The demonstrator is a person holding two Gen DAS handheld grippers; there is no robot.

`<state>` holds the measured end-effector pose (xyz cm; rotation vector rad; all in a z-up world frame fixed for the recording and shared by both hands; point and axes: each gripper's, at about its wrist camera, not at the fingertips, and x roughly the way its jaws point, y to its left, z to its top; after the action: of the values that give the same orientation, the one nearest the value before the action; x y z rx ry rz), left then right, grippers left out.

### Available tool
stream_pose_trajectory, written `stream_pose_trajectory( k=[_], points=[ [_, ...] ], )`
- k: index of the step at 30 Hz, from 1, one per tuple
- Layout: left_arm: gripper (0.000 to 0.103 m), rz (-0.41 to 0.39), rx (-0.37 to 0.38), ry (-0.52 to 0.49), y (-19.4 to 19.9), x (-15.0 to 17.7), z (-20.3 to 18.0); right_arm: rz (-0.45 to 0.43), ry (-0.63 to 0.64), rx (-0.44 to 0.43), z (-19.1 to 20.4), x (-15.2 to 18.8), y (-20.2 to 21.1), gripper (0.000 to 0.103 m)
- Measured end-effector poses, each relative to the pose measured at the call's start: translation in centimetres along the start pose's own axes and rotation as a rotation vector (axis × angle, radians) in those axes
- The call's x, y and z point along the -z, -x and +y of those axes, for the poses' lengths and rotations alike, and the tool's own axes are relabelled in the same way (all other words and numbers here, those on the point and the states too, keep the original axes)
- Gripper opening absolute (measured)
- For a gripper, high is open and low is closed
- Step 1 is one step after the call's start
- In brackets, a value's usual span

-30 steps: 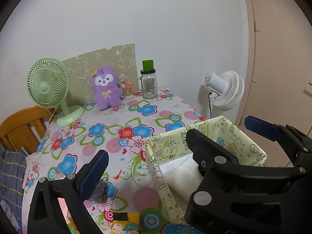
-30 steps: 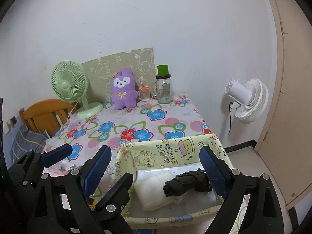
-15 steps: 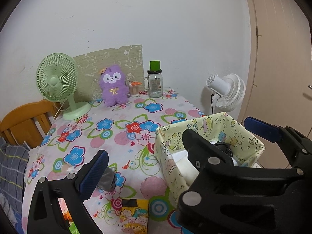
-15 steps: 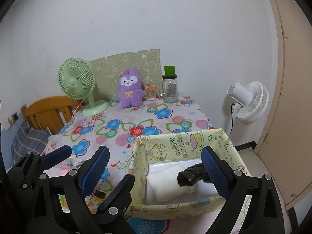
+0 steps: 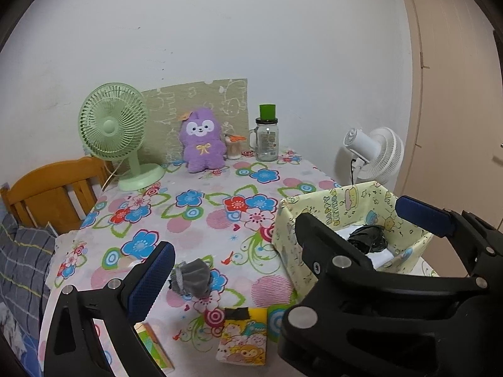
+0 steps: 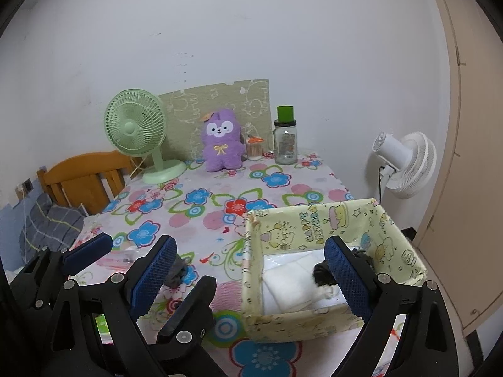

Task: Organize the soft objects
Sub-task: 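Withdraw both tools from the box back toward the remaining items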

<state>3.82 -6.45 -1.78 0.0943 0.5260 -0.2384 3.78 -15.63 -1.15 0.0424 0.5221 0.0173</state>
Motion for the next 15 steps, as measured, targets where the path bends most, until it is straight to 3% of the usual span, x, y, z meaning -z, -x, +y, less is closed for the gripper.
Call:
stream_pose_trajectory(
  k=[10,15],
  points=[
    [0.102,0.04,-0.008,0.025,0.0,1.4,2.2,0.01,-0.013,-0.01,2.0,1.0,-0.5,0.098],
    [0.102,0.02,-0.017,0.044,-0.1,2.4,3.2,0.03,-0.008,-0.023,3.2,1.8,-1.2,0.098]
  ],
)
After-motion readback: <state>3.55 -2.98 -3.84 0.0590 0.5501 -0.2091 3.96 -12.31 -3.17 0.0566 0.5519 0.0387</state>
